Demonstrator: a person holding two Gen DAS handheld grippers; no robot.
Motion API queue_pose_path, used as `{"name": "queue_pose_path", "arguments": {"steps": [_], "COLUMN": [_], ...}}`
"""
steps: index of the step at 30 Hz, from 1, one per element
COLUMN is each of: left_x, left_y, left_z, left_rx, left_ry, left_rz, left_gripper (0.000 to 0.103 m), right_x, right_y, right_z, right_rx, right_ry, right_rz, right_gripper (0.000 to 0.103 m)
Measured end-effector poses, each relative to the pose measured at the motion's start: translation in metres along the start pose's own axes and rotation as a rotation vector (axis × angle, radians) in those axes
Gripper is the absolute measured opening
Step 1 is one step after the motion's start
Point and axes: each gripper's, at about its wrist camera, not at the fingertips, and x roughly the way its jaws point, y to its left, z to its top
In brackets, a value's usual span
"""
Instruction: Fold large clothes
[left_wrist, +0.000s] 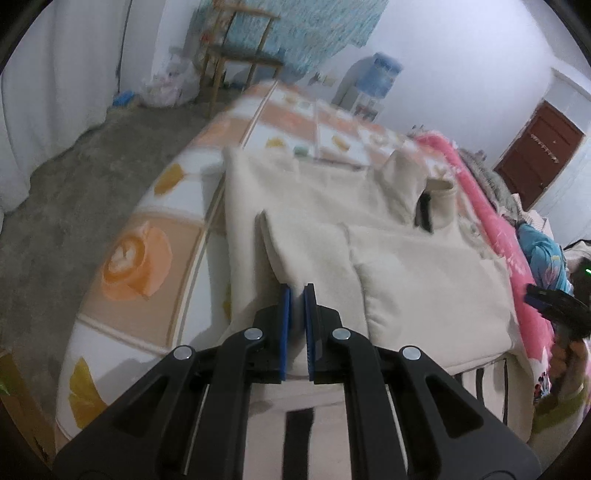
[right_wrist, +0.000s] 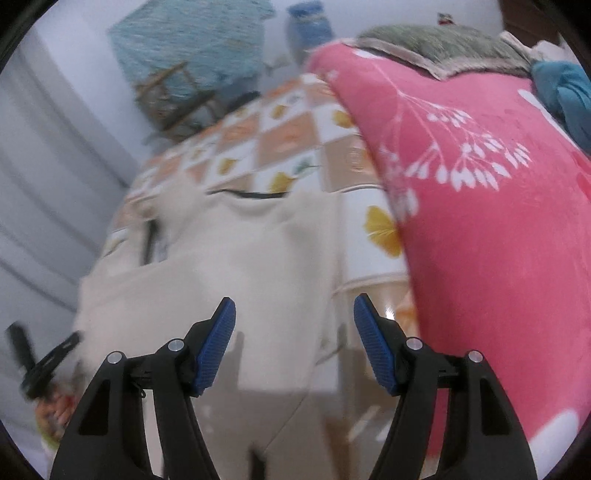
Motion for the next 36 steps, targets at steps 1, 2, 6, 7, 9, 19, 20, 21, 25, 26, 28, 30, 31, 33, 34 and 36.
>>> {"name": "queue_pose_path", "arguments": {"steps": [1, 2, 6, 7, 9, 19, 20, 21, 25, 26, 28, 30, 31, 33, 34, 36], "left_x": [-0.004, -0.011, -0.021, -0.017, 0.003, 0.015, 0.015, 0.016, 0.018, 0.019, 0.013, 0.004, 0.000, -0.016, -0.021, -0.037], "left_y": [-0.004, -0.011, -0.028, -0.030, -0.026, -0.002, -0.004, -0.004, -0.003, -0.003, -0.002, -0.003, -0.003, -0.006, -0.007, -0.012], "left_z": [0.003, 0.009, 0.025, 0.026, 0.023, -0.007, -0.008, -0.009, -0.009, -0.009, -0.008, -0.009, -0.010, -0.014, -0.016, -0.024], "left_rx": [0.017, 0.037, 0.082, 0.096, 0.104, 0.101, 0.113, 0.119, 0.107, 0.103, 0.094, 0.100, 0.102, 0.111, 0.116, 0.128], "left_ry": [-0.022, -0.065, -0.150, -0.145, -0.084, -0.003, -0.005, -0.006, 0.001, 0.003, 0.000, -0.019, -0.024, -0.044, -0.049, -0.057], "left_rz": [-0.003, -0.009, -0.004, 0.024, 0.084, 0.115, 0.124, 0.130, 0.125, 0.124, 0.118, 0.124, 0.127, 0.129, 0.128, 0.127], "left_gripper": [0.007, 0.007, 0.007, 0.007, 0.007, 0.007, 0.007, 0.007, 0.009, 0.011, 0.013, 0.029, 0.035, 0.052, 0.056, 0.070], "right_x": [0.007, 0.014, 0.031, 0.032, 0.034, 0.031, 0.029, 0.028, 0.045, 0.042, 0.030, 0.010, -0.001, -0.027, -0.040, -0.058], "right_y": [-0.003, -0.006, -0.005, -0.003, 0.002, 0.018, 0.019, 0.018, 0.015, 0.015, 0.017, 0.022, 0.025, 0.033, 0.040, 0.050], "right_z": [0.003, 0.007, 0.014, 0.014, 0.015, 0.016, 0.016, 0.015, 0.010, 0.010, 0.010, 0.003, -0.002, -0.021, -0.034, -0.059], "right_rx": [0.013, 0.025, 0.013, 0.000, -0.037, -0.166, -0.164, -0.156, -0.189, -0.187, -0.177, -0.189, -0.201, -0.228, -0.249, -0.284], "right_ry": [0.005, 0.009, 0.003, -0.005, -0.015, -0.069, -0.081, -0.089, -0.063, -0.070, -0.092, -0.123, -0.135, -0.161, -0.171, -0.171], "right_rz": [-0.003, -0.006, -0.051, -0.062, -0.090, -0.170, -0.173, -0.174, -0.238, -0.245, -0.260, -0.270, -0.271, -0.266, -0.263, -0.250], "right_gripper": [0.059, 0.058, 0.055, 0.055, 0.051, 0.006, 0.006, 0.006, 0.007, 0.012, 0.015, 0.022, 0.026, 0.048, 0.051, 0.064]}}
